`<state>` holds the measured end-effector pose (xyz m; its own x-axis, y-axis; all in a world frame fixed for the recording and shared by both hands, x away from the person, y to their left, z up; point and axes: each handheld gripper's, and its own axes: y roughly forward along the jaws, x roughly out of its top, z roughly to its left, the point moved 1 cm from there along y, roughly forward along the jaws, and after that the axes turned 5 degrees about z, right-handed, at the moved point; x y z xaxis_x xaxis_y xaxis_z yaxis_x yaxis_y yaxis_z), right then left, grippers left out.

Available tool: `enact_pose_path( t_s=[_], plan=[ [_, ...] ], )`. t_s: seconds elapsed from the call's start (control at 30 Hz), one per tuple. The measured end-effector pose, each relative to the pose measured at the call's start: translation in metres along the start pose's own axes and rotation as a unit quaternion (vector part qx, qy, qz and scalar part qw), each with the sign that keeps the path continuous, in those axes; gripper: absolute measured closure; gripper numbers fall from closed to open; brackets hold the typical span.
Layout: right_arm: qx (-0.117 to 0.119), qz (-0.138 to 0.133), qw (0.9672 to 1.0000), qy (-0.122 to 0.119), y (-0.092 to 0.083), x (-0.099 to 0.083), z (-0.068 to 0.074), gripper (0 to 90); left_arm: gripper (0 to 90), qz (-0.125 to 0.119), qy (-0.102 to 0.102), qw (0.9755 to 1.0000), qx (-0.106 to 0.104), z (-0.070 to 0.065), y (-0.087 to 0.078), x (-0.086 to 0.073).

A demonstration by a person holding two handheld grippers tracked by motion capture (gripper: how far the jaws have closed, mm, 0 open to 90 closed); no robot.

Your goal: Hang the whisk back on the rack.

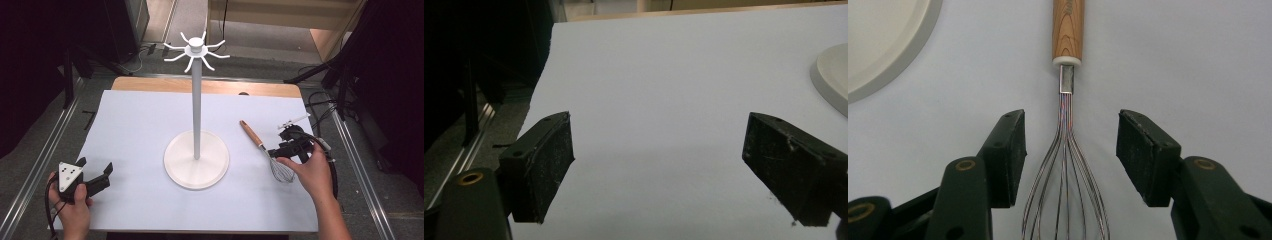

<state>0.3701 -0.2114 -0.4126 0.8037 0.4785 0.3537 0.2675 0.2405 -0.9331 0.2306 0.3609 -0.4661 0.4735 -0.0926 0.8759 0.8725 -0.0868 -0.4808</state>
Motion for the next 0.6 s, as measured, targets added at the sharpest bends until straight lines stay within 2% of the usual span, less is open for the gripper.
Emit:
enact_pose_path(
  t_s=[0.07, 0.17, 0.27, 0.3, 0.33, 0.37, 0.47, 0.53, 0.6],
  plan=[
    [0.006, 0.003, 1.0, 0.005, 0.001, 0.003, -0.001, 49.3, 13.9, 0.0, 0.0, 1.0, 0.0, 0.0, 0.0, 0.0],
    [0.012, 0.01, 0.9998, 0.011, 0.006, 0.008, -0.002, 47.1, 13.9, -0.001, -0.001, 1.0, -0.001, 0.0, 0.0, 0.0],
    [0.007, 0.018, 0.9998, 0.009, 0.012, 0.016, 0.001, 55.8, 13.9, 0.0, 0.001, 1.0, 0.0, 0.0, 0.0, 0.0],
    [0.007, 0.018, 0.9998, 0.009, 0.012, 0.016, 0.001, 55.8, 13.9, 0.0, 0.002, 1.0, 0.001, 0.0, 0.0, 0.0],
    [0.008, 0.02, 0.9997, 0.006, 0.014, 0.018, 0.002, 55.4, 13.9, 0.0, 0.002, 1.0, 0.001, 0.0, 0.0, 0.0],
    [0.004, 0.026, 0.9996, -0.009, 0.017, 0.021, 0.004, 53.4, 13.9, 0.0, 0.002, 1.0, 0.0, 0.0, 0.0, 0.0],
    [-0.004, 0.031, 0.9993, -0.019, 0.019, 0.024, 0.006, 51.9, 13.9, 0.0, 0.002, 1.0, 0.0, 0.0, 0.0, 0.0],
    [-0.011, 0.034, 0.9991, -0.022, 0.022, 0.029, 0.009, 51.4, 13.9, 0.0, 0.003, 1.0, 0.0, 0.0, 0.0, 0.0],
    [-0.008, 0.036, 0.9992, -0.017, 0.023, 0.032, 0.008, 53.3, 13.9, 0.0, 0.004, 1.0, 0.0, -0.001, 0.0, 0.0]
  ],
)
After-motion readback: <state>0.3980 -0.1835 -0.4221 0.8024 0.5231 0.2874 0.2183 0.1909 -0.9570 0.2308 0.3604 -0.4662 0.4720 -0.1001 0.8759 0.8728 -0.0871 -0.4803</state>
